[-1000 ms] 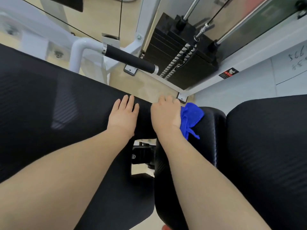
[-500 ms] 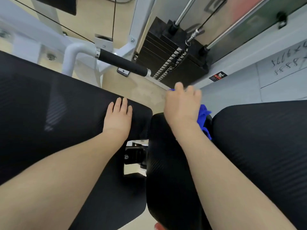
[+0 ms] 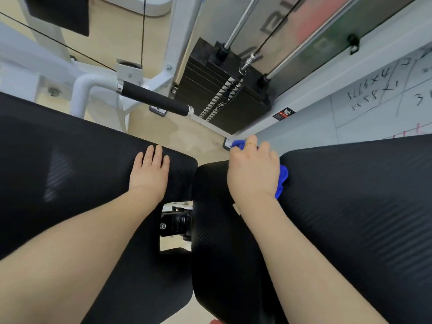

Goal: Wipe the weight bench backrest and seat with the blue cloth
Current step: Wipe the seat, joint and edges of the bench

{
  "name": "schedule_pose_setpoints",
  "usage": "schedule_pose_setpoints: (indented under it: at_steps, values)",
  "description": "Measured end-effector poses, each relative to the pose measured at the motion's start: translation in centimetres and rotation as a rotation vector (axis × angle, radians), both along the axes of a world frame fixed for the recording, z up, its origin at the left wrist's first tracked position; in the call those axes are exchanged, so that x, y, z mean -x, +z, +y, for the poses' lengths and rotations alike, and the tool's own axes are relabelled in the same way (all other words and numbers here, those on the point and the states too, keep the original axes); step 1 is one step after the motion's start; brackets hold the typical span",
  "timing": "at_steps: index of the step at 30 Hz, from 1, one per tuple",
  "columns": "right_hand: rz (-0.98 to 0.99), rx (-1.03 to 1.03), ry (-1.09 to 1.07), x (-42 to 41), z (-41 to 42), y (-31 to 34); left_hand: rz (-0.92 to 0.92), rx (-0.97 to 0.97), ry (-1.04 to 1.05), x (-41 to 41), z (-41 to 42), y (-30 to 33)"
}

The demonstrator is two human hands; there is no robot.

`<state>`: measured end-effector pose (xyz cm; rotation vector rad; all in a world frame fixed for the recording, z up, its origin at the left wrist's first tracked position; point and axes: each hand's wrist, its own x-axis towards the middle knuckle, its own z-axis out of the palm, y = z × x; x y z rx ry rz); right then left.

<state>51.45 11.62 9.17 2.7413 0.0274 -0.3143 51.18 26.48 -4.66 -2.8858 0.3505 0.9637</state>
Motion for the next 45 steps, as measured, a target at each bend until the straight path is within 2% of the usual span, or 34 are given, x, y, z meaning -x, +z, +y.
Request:
schedule_pose_setpoints:
  at_steps: [4,7,10,13,14,17,21,25,28,31,35,38,41,45]
  values:
    - [-0.074,0.027,0.099,4.5,-0.2,0.9,0.042,0.127,0.098,0.1,-0.2,0.7]
    - [-0.035,0.071,0.146,8.1,-0.9,2.9,0.108,0.476,0.12,0.7,-2.0,2.5]
    - [-0.08,0.185,0.094,5.1,-0.8,3.6,0.081,0.861,-0.003,1.8,-4.2,4.9]
    - [-0.04,0.129,0.007,1.6,-0.5,3.9,0.006,1.023,-0.048,3.2,-6.3,5.8]
    - [0.012,0.129,0.01,1.6,-0.7,3.7,0.002,1.041,-0.039,3.5,-6.7,5.8]
    - [-0.05,0.164,0.037,5.1,-0.8,4.5,-0.005,1.002,-0.021,3.9,-6.8,5.9]
    - [0.036,0.136,0.119,10.3,-1.9,4.8,-0.01,0.965,-0.038,3.8,-6.8,6.3]
    - [-0.074,0.163,0.184,7.2,-1.7,4.5,-0.033,0.95,-0.044,3.9,-6.9,6.1]
    - [-0.12,0.221,0.129,6.0,-1.7,3.5,-0.029,0.978,-0.013,4.2,-6.8,5.9]
    - [-0.164,0.104,0.168,9.8,-2.2,4.0,-0.021,0.985,-0.011,4.4,-6.8,6.2]
    - [-0.005,0.036,0.182,16.5,-2.7,5.0,-0.013,0.951,-0.002,4.5,-6.8,6.6]
    - [-0.011,0.075,0.212,14.1,-3.0,5.3,-0.053,0.925,-0.003,4.7,-7.0,6.8]
    - [-0.035,0.092,0.147,10.2,-2.7,5.1,-0.145,0.927,0.028,5.5,-6.9,6.3]
    - [-0.069,0.081,0.14,14.1,-2.5,4.6,-0.251,0.924,0.086,7.9,-6.5,6.1]
